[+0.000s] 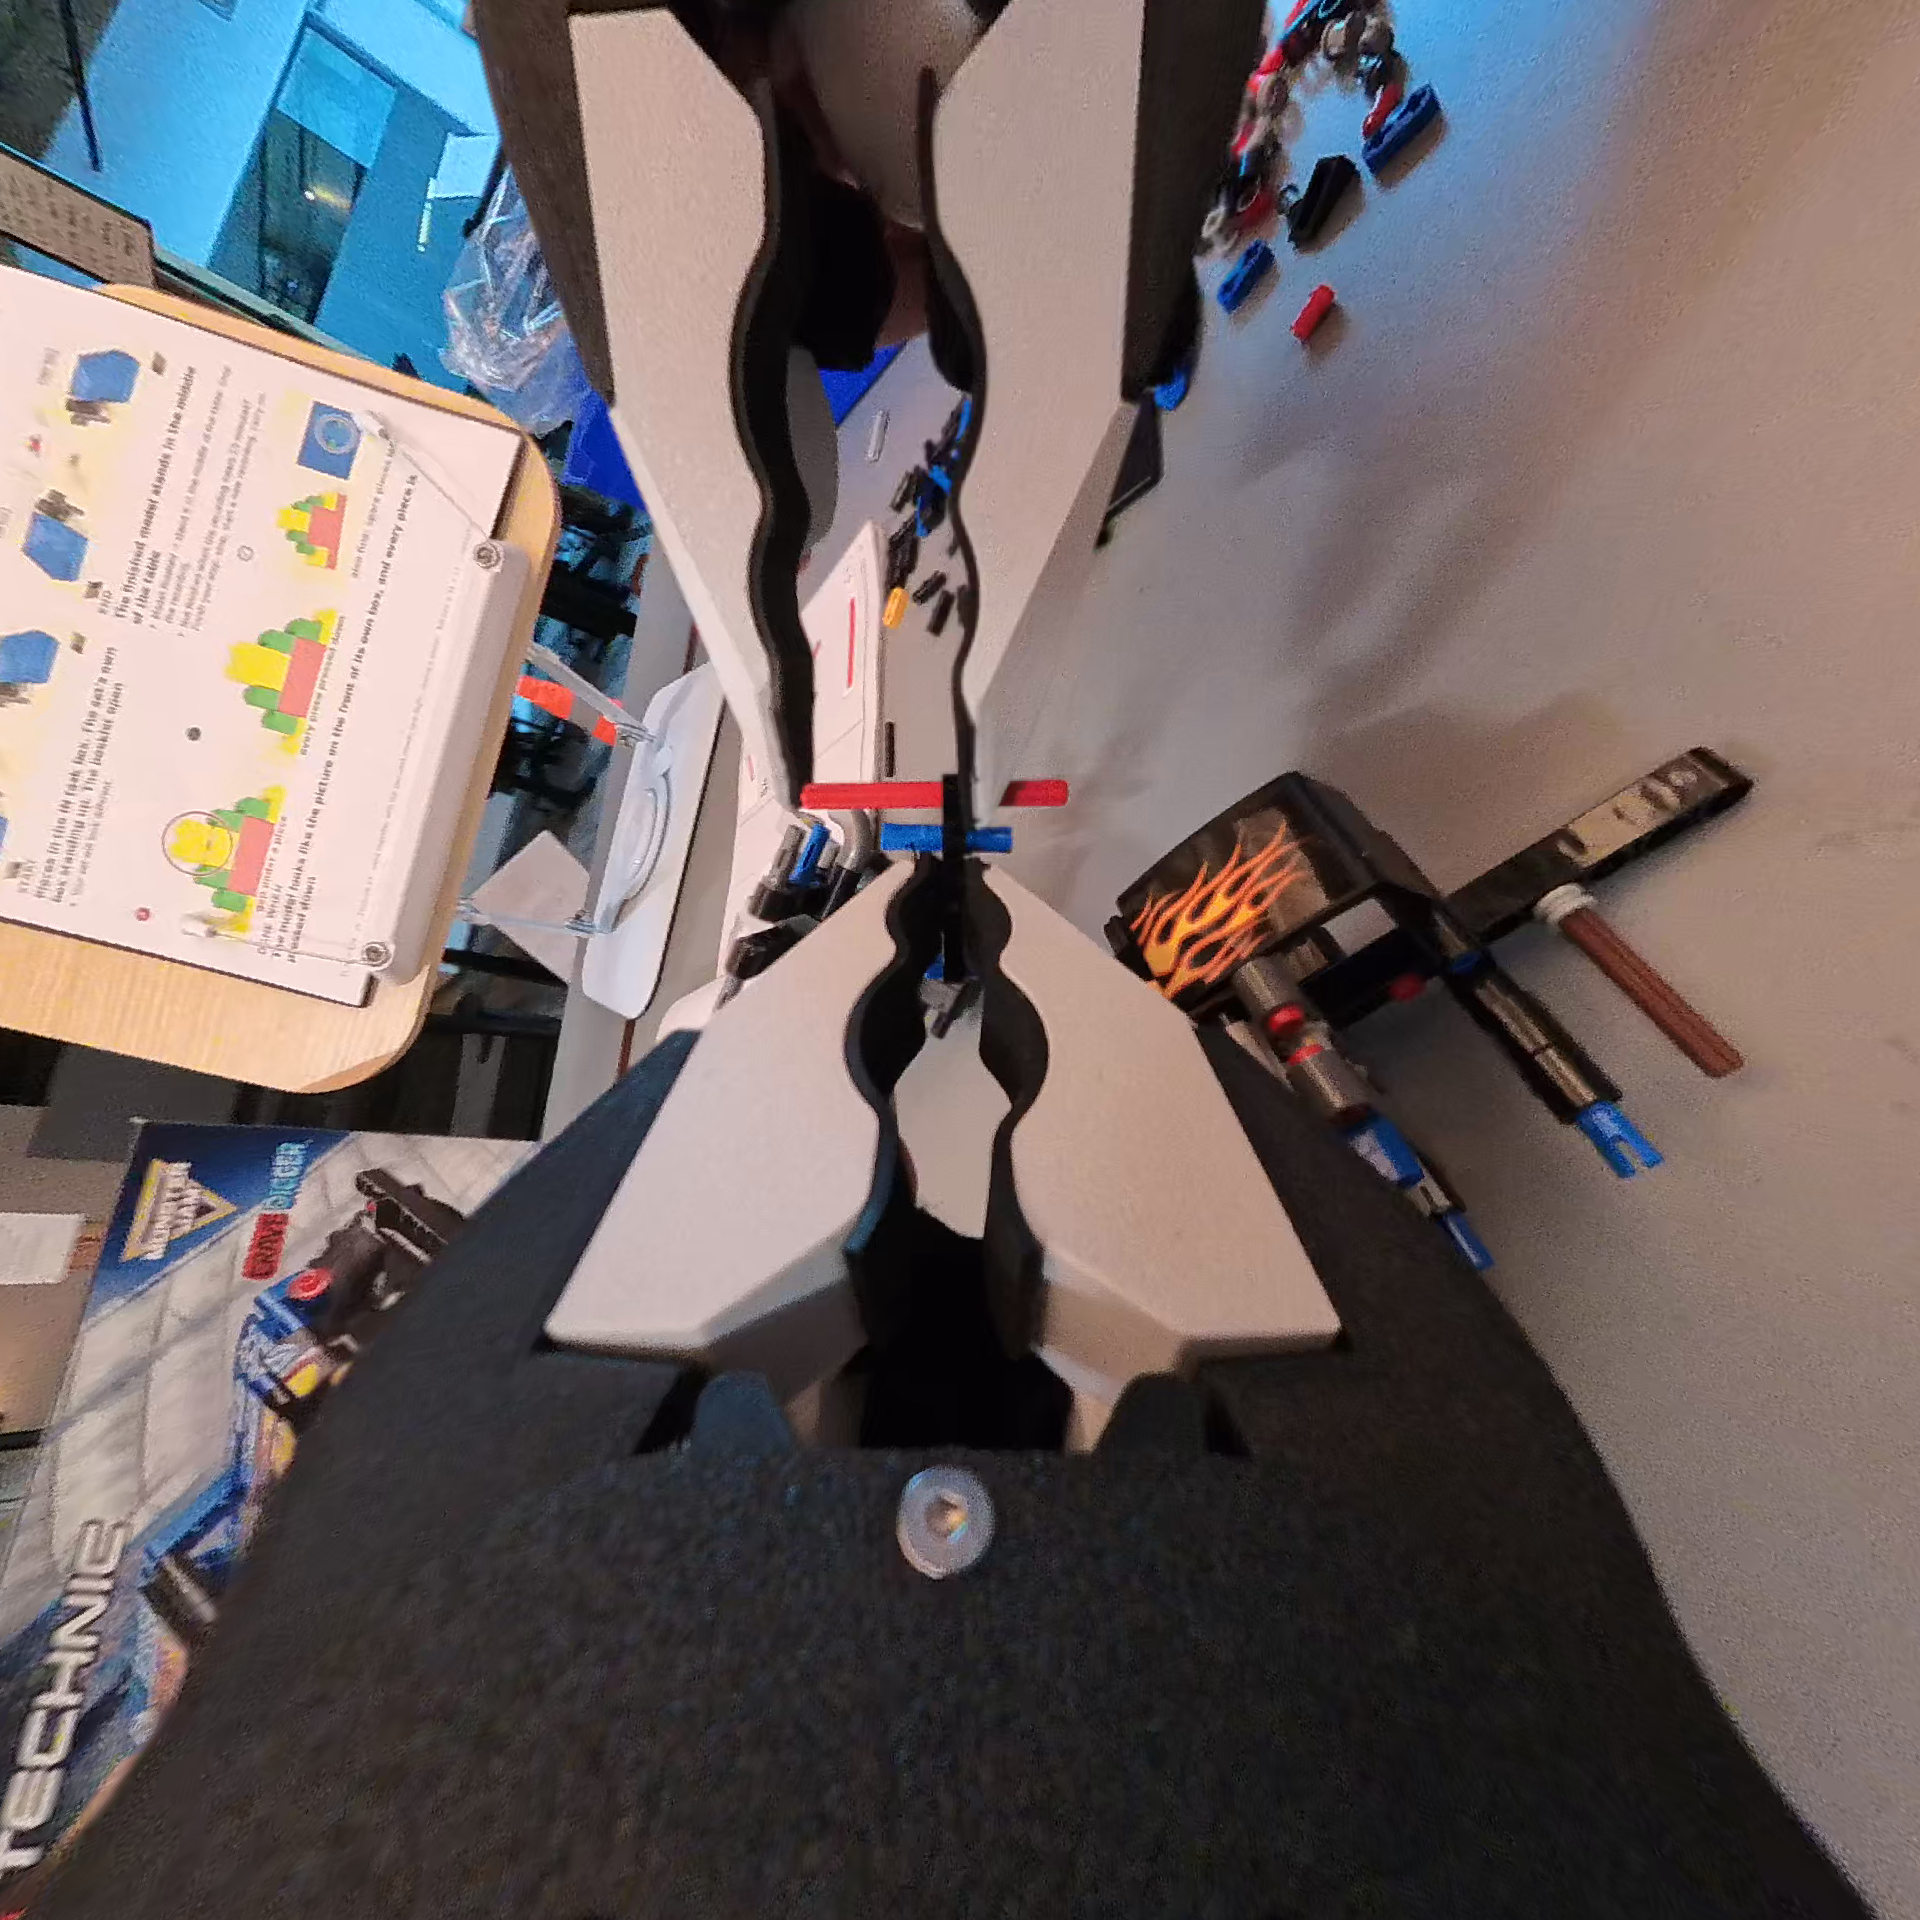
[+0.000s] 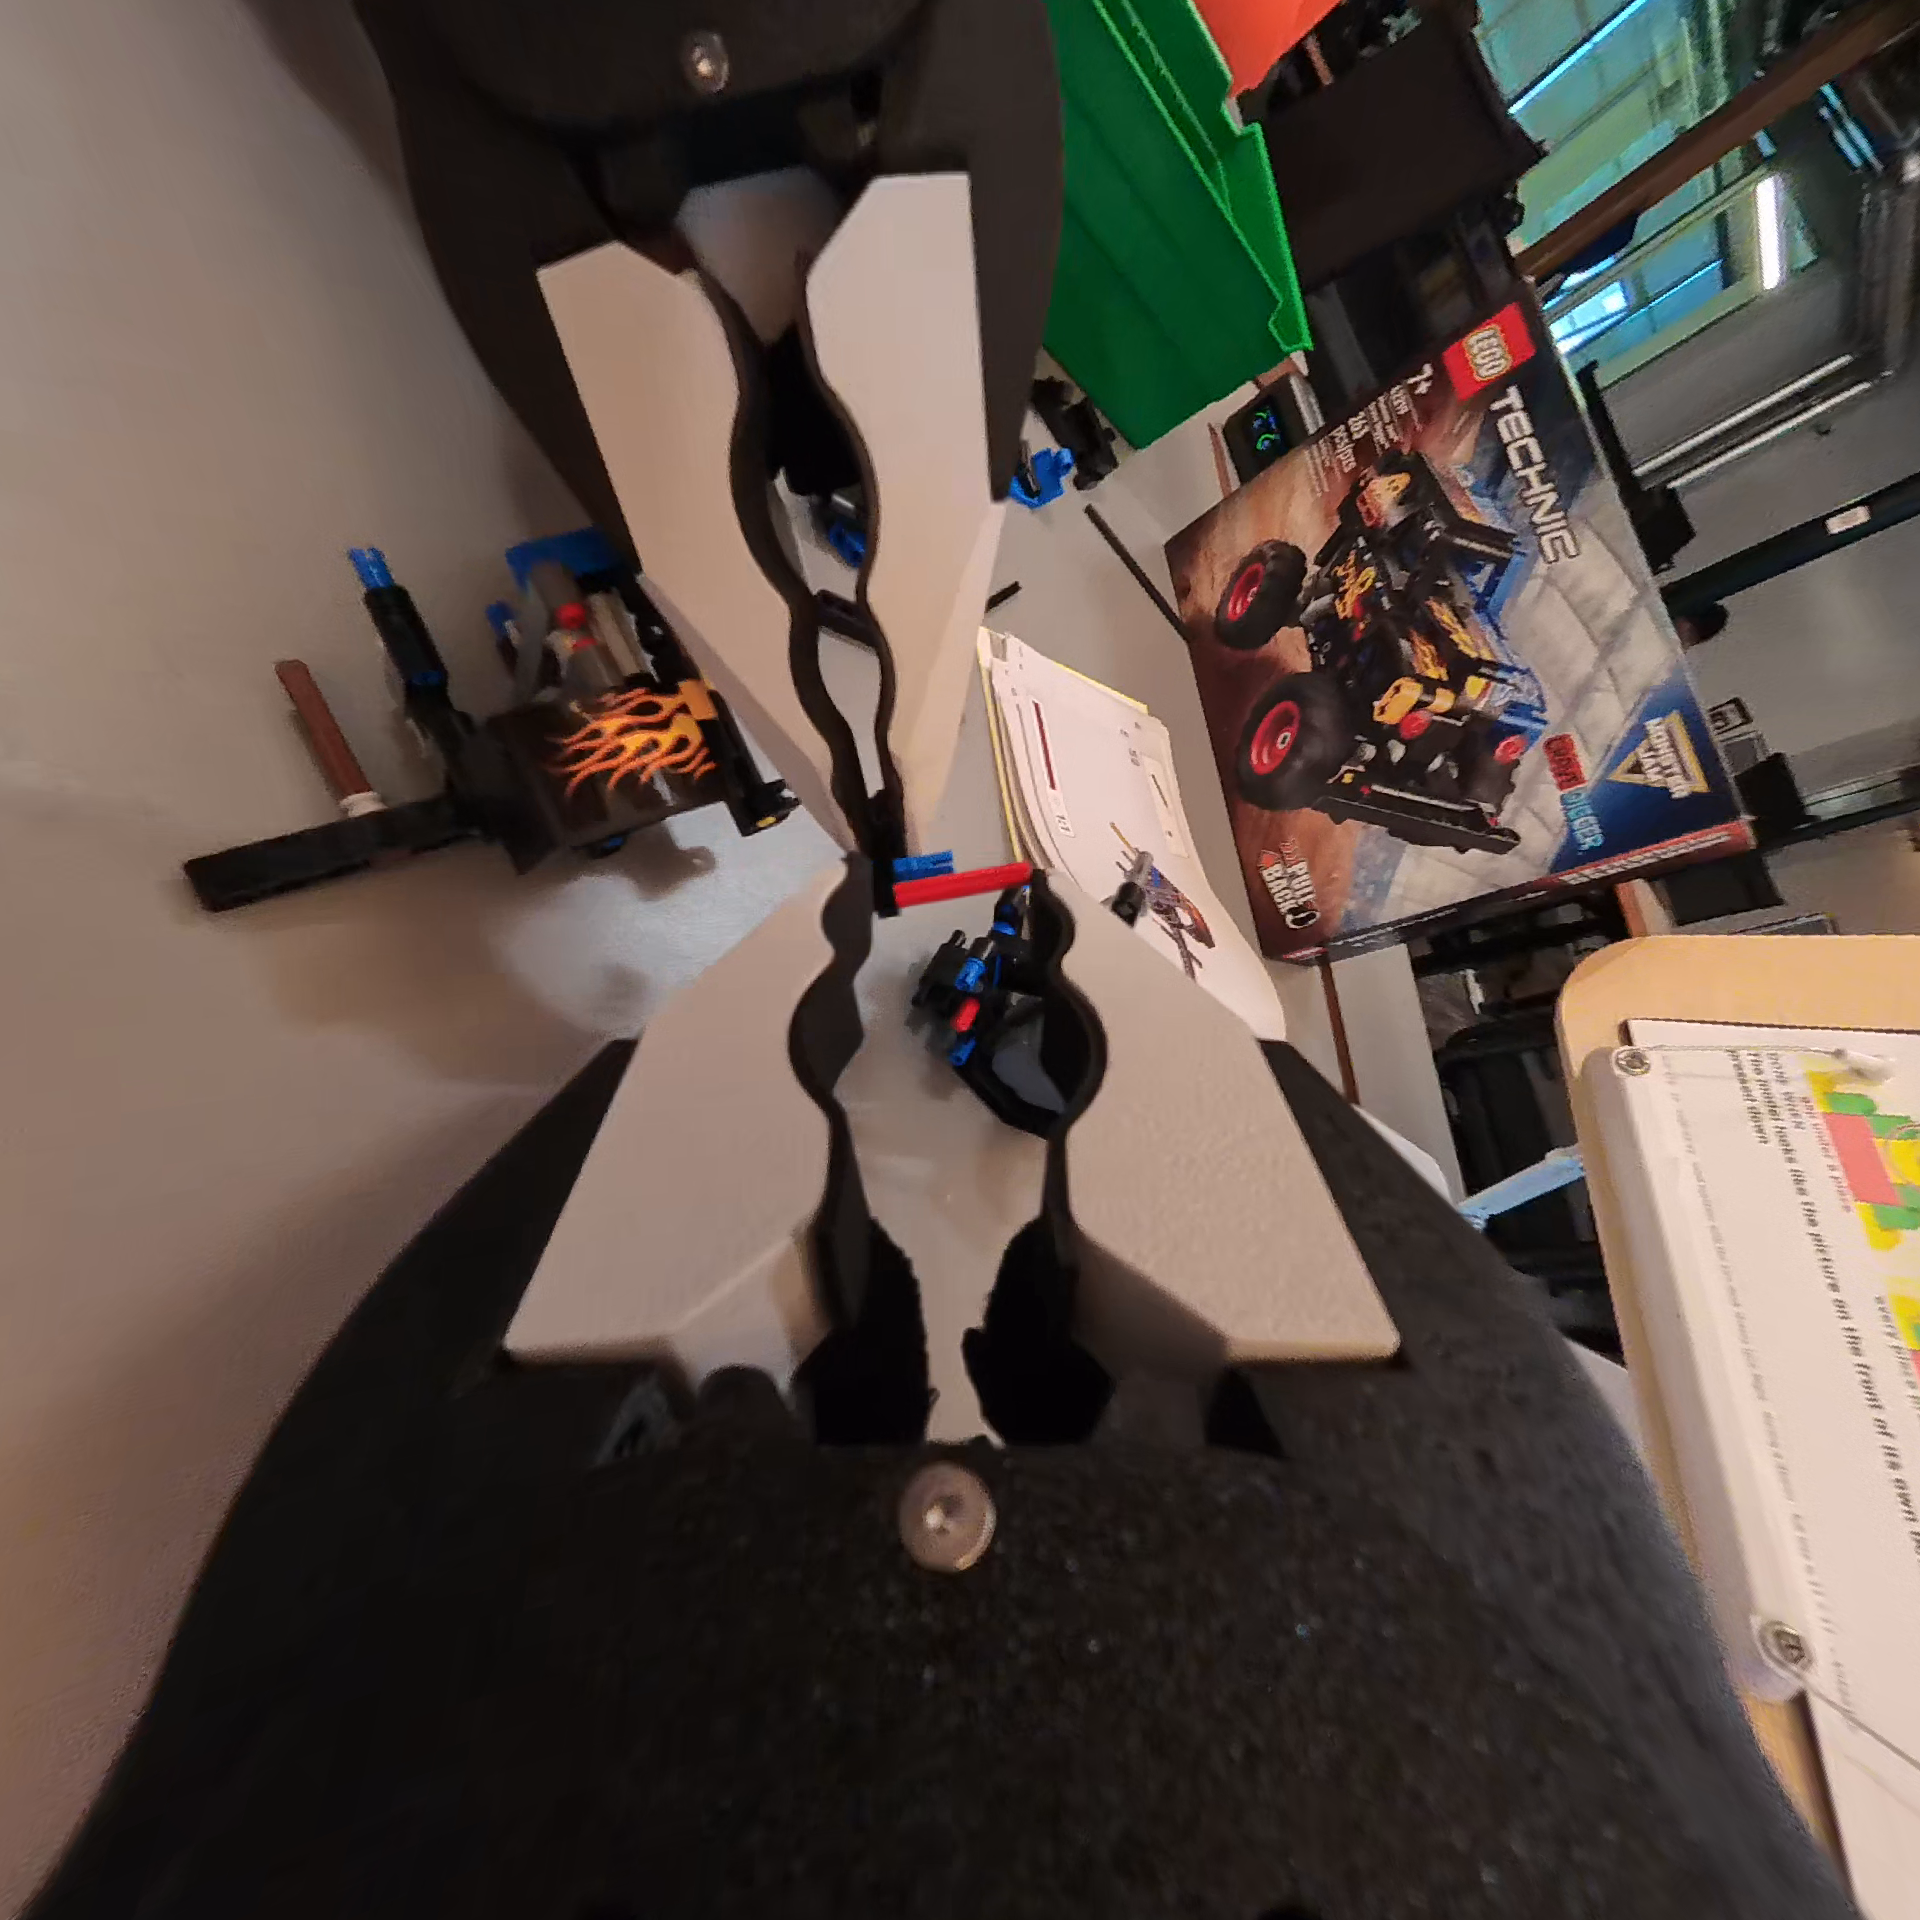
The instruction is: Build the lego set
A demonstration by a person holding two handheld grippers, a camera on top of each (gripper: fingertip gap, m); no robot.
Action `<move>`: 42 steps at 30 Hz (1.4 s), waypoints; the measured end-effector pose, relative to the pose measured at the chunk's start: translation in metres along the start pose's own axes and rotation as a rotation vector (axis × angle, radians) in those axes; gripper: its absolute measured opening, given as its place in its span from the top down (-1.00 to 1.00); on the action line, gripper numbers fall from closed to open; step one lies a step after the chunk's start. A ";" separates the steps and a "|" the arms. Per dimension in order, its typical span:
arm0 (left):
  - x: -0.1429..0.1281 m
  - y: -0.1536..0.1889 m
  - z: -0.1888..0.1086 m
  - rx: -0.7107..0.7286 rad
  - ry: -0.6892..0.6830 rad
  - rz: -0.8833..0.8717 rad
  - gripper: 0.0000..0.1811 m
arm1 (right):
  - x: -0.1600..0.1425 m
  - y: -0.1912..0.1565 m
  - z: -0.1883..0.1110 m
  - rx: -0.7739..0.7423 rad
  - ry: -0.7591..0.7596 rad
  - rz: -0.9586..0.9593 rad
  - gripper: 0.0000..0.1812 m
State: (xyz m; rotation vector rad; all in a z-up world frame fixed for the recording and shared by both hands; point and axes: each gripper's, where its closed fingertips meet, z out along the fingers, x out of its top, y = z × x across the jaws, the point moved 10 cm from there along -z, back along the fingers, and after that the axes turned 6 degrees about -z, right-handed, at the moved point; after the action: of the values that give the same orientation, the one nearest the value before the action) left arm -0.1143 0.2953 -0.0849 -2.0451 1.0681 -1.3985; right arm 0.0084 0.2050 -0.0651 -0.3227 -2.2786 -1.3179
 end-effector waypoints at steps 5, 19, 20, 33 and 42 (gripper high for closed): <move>0.001 0.002 0.001 0.034 -0.029 0.048 0.99 | 0.003 -0.002 0.002 -0.024 -0.057 -0.067 0.68; 0.008 -0.005 -0.006 0.087 -0.001 0.014 0.99 | 0.006 -0.006 0.001 -0.044 -0.081 -0.134 0.97; 0.008 -0.005 -0.007 0.096 0.007 0.015 0.99 | 0.007 -0.006 0.001 -0.061 -0.079 -0.160 0.97; -0.006 -0.018 -0.002 -0.032 0.016 -0.216 0.98 | -0.002 -0.004 0.002 0.018 -0.055 -0.026 0.44; -0.007 -0.020 -0.002 -0.051 0.032 -0.243 0.98 | 0.000 -0.013 0.007 0.062 -0.134 -0.082 0.40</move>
State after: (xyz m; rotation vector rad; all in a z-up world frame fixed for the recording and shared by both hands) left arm -0.1108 0.3131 -0.0735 -2.2580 0.9000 -1.5383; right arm 0.0010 0.2045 -0.0779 -0.3073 -2.4625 -1.2978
